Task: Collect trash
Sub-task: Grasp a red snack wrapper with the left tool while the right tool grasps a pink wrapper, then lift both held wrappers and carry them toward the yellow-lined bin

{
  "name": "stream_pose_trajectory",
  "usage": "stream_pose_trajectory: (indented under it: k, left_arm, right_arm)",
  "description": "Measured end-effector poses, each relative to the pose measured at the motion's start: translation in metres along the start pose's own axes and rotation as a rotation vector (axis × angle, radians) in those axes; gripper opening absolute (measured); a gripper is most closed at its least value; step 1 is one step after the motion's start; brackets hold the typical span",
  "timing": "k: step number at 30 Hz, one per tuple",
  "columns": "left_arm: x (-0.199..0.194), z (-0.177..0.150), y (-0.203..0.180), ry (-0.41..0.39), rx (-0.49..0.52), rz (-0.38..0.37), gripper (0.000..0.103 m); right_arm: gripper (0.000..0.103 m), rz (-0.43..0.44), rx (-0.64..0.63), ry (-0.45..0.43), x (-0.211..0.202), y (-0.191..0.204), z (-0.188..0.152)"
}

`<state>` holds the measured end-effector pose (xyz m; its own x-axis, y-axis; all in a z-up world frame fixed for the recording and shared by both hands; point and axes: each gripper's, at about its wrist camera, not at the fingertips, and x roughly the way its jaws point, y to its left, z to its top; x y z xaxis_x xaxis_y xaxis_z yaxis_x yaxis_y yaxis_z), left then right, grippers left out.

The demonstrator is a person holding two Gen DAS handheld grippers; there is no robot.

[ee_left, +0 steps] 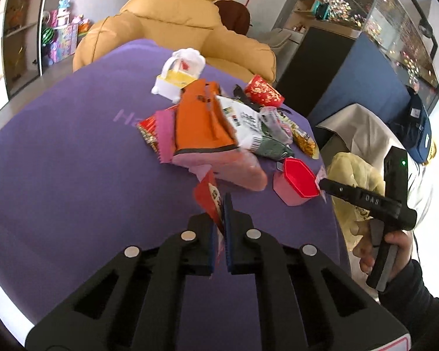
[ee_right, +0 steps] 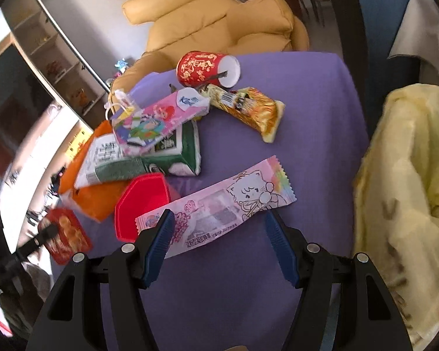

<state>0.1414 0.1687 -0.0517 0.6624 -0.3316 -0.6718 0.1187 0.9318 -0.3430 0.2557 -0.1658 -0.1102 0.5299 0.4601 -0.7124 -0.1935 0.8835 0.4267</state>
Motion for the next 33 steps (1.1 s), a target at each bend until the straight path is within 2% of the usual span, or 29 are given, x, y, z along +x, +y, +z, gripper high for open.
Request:
stream_pose_trajectory:
  k: [5,7,9,12,15,18,20,21,23,25,27,30,33]
  left_arm:
    - [-0.002,-0.003,0.000,-0.010,0.009,-0.003,0.004]
    - [-0.002,-0.004,-0.002,-0.013,0.018,-0.001,0.004]
    - [-0.003,-0.004,-0.005,-0.017,0.027,0.004,0.004]
    - [-0.006,-0.004,-0.006,-0.024,0.035,0.005,0.004]
    - [-0.012,-0.003,-0.008,-0.038,0.048,0.006,0.004]
    - [-0.017,-0.003,-0.010,-0.051,0.053,0.004,0.004]
    - [-0.018,-0.003,-0.010,-0.056,0.054,0.007,0.004]
    - [-0.017,-0.003,-0.011,-0.054,0.055,0.008,0.004]
    - [-0.013,-0.004,-0.010,-0.047,0.053,0.015,0.004]
    - [-0.009,-0.005,-0.008,-0.034,0.045,0.018,0.004]
    - [-0.007,-0.007,-0.007,-0.026,0.040,0.029,0.004]
    - [-0.007,-0.010,-0.004,-0.026,0.048,0.053,0.004]
    - [-0.008,-0.013,0.000,-0.024,0.054,0.080,0.004]
  right_arm:
    - [0.059,0.000,-0.069,0.004,0.014,0.019,0.012]
    - [0.034,0.037,-0.092,0.004,0.016,0.023,0.013]
    - [0.018,0.049,-0.125,0.010,0.017,0.032,0.016]
    - [0.011,0.034,-0.186,-0.004,0.011,0.045,0.015]
    - [0.011,0.026,-0.189,-0.014,0.001,0.045,0.012]
    - [0.013,0.037,-0.070,-0.023,-0.006,0.028,0.012]
    - [0.029,0.029,-0.001,-0.030,-0.006,0.016,0.013]
    - [0.042,0.031,0.039,-0.041,-0.006,0.009,0.013]
    - [0.044,0.062,0.126,-0.063,-0.002,-0.001,0.015]
    - [0.044,0.054,0.164,-0.048,0.010,-0.005,0.019]
    - [0.044,0.003,0.134,-0.019,0.019,-0.001,0.023]
    - [0.044,-0.111,-0.016,0.002,0.028,0.022,0.024]
    - [0.045,-0.159,-0.089,0.003,0.032,0.031,0.020]
